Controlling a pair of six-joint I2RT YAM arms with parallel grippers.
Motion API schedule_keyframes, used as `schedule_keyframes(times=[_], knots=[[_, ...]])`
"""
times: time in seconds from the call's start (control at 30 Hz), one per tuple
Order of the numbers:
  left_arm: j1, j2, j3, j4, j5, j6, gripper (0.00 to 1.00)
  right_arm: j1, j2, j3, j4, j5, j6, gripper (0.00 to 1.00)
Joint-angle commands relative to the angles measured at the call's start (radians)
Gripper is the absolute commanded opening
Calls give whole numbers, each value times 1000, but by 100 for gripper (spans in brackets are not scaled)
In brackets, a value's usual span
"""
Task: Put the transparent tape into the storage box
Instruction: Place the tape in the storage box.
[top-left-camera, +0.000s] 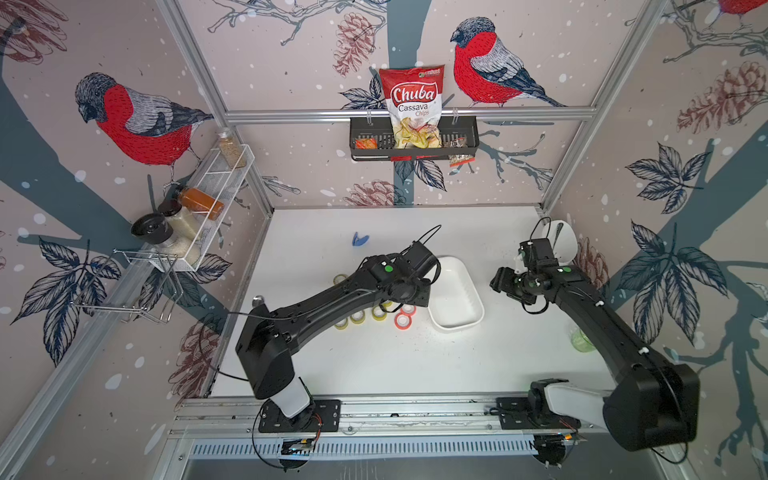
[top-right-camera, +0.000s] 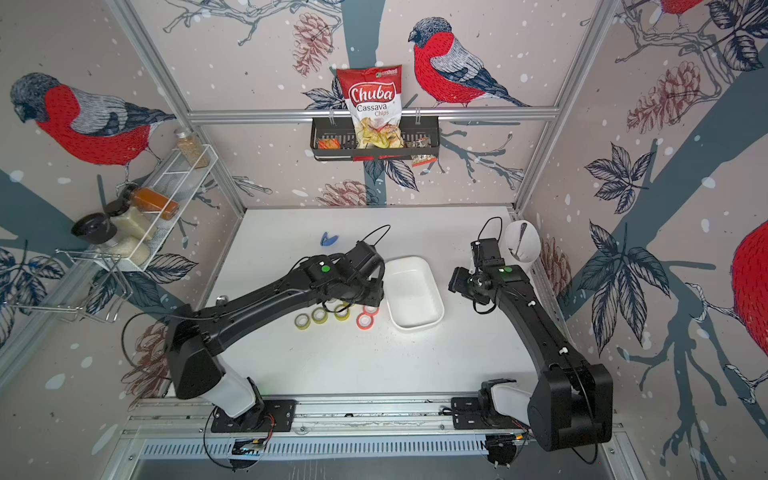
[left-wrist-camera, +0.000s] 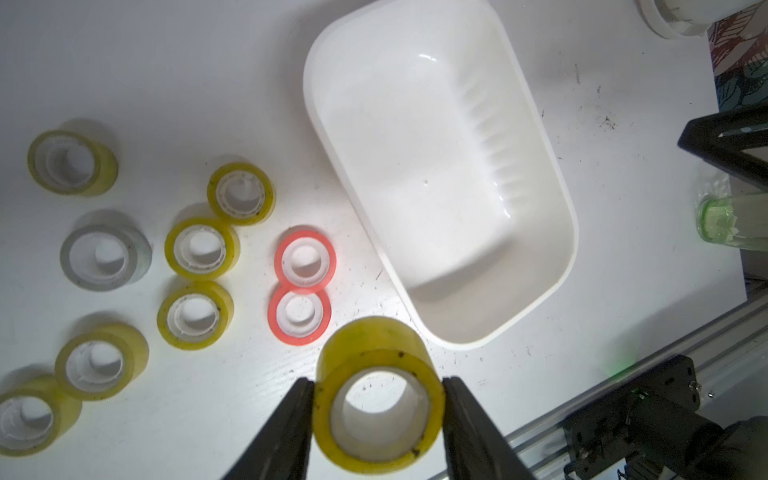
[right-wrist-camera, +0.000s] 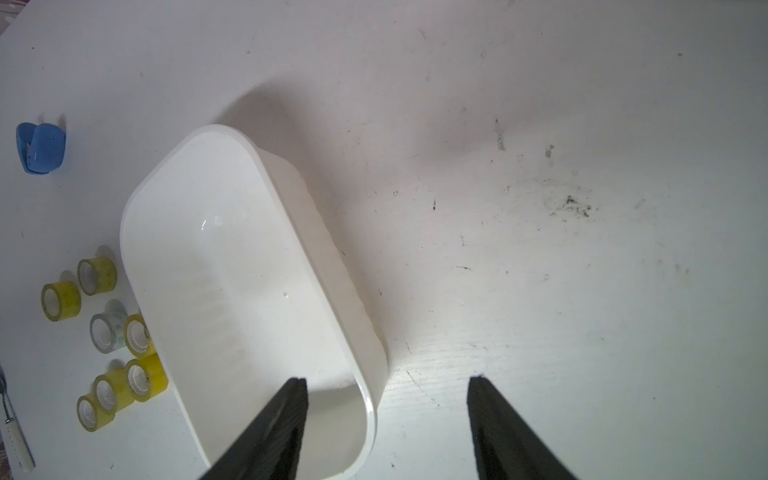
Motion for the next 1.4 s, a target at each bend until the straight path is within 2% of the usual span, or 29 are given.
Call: schedule_keyframes(times=[0.0, 0.23, 0.37, 0.63, 1.37], knots=[[4, 110, 154, -29, -43, 77, 52, -7, -2, 10, 32, -24, -15, 67], [59, 395, 446, -49, 9, 158, 53, -13, -13, 6, 42, -45, -11, 66], [86, 494, 533, -70, 12, 180, 53, -19, -16, 5, 42, -48, -16, 67], [125, 572, 540, -61, 46, 201, 52, -22, -7, -12, 58, -58, -25, 67], [125, 656, 519, -18, 68, 212, 55, -21, 8, -23, 66, -59, -32, 67]])
